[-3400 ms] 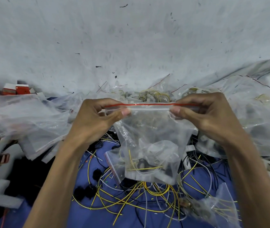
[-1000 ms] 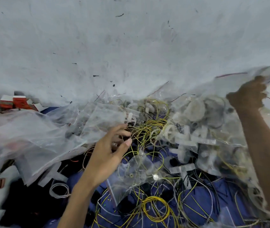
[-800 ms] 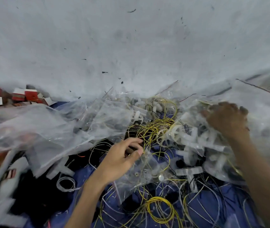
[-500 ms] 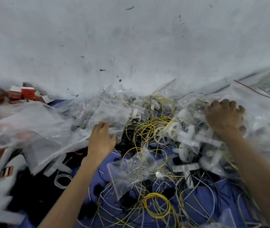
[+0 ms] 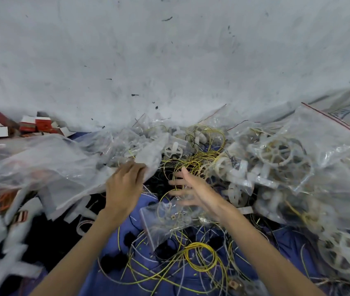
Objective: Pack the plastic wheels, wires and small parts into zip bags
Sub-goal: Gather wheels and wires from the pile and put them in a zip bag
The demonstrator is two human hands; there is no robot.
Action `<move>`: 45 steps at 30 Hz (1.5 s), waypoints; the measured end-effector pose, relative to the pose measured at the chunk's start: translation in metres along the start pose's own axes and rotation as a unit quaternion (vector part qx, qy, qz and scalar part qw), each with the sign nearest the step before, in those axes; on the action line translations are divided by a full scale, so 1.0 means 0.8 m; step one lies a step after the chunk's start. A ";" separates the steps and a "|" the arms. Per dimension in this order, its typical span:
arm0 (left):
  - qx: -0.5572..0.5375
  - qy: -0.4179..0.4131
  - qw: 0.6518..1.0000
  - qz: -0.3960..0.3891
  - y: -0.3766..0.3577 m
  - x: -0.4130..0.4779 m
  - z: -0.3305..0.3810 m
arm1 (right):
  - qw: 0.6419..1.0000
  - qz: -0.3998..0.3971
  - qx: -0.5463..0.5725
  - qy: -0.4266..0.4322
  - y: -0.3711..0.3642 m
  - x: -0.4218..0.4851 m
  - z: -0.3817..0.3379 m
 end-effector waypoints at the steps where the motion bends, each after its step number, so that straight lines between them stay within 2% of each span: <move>1: -0.001 -0.029 1.000 0.001 0.008 -0.009 0.016 | 0.999 -0.022 0.045 0.012 -0.017 -0.002 -0.002; 3: -0.006 -0.059 0.998 -0.016 0.020 -0.025 0.046 | 0.996 -0.007 0.082 0.038 -0.044 -0.007 -0.003; 6: -0.049 -0.088 0.993 -0.064 0.039 -0.048 0.079 | 0.991 0.077 0.098 0.038 -0.058 -0.020 0.009; 11: -0.126 -0.168 0.964 -0.165 0.075 -0.082 0.093 | 0.987 0.097 0.113 0.065 -0.054 -0.058 0.044; 14: -0.138 -0.153 0.960 -0.188 0.086 -0.104 0.086 | 0.986 0.101 0.128 0.027 -0.046 -0.072 0.068; 16: -0.059 -0.104 0.984 -0.133 0.089 -0.099 0.051 | 0.988 0.095 0.123 -0.013 -0.028 -0.074 0.074; 18: 0.065 0.025 0.992 -0.106 0.089 -0.081 -0.009 | 0.993 0.075 0.079 -0.036 -0.011 -0.074 0.074; 20: 0.171 0.186 0.951 -0.180 0.086 -0.068 -0.068 | 0.998 0.045 0.005 -0.042 -0.003 -0.074 0.070; 21: 0.195 0.237 0.925 -0.223 0.083 -0.065 -0.090 | 0.998 0.038 -0.029 -0.034 0.000 -0.073 0.066; 22: 0.202 0.265 0.907 -0.258 0.079 -0.064 -0.105 | 0.998 0.043 -0.046 -0.017 0.002 -0.070 0.060; 23: 0.197 0.273 0.903 -0.268 0.077 -0.062 -0.113 | 0.997 0.067 -0.044 0.012 0.006 -0.066 0.052; 26: 0.137 0.267 0.936 -0.185 0.076 -0.051 -0.114 | 0.974 0.195 0.061 0.095 0.014 -0.044 0.023; 28: 0.107 0.274 0.944 -0.147 0.079 -0.046 -0.108 | 0.952 0.266 0.103 0.114 0.008 -0.029 0.006; 29: 0.107 0.273 0.944 -0.149 0.079 -0.046 -0.106 | 0.956 0.260 0.096 0.100 0.000 -0.022 0.000; 31: 0.111 0.256 0.944 -0.174 0.076 -0.048 -0.102 | 0.984 0.173 0.037 0.016 -0.025 -0.007 -0.001; 33: 0.114 0.232 0.950 -0.172 0.078 -0.049 -0.096 | 0.991 0.120 -0.028 -0.058 -0.050 -0.004 0.009; 35: 0.115 0.224 0.958 -0.136 0.084 -0.048 -0.085 | 0.988 0.127 -0.069 -0.057 -0.066 -0.006 0.020; 37: 0.105 0.250 0.955 -0.117 0.087 -0.046 -0.073 | 0.994 0.093 -0.036 -0.037 -0.083 -0.008 0.027; 40: 0.085 0.281 0.941 -0.169 0.082 -0.046 -0.056 | 0.999 0.022 -0.013 -0.027 -0.108 -0.014 0.030; 42: 0.071 0.290 0.932 -0.204 0.079 -0.048 -0.044 | 1.000 0.002 -0.009 -0.027 -0.121 -0.015 0.030; 45: 0.035 0.279 0.936 -0.214 0.073 -0.053 -0.021 | 0.999 -0.009 -0.018 -0.036 -0.135 -0.012 0.030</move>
Point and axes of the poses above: each hand's wrist, its own x-axis towards the middle knuckle, its own y-axis out of the back of the hand, z = x × y, the point moved 3 cm from there along x, towards the middle knuckle, and after that the axes turned 8 degrees about -x, right-handed, at the moved point
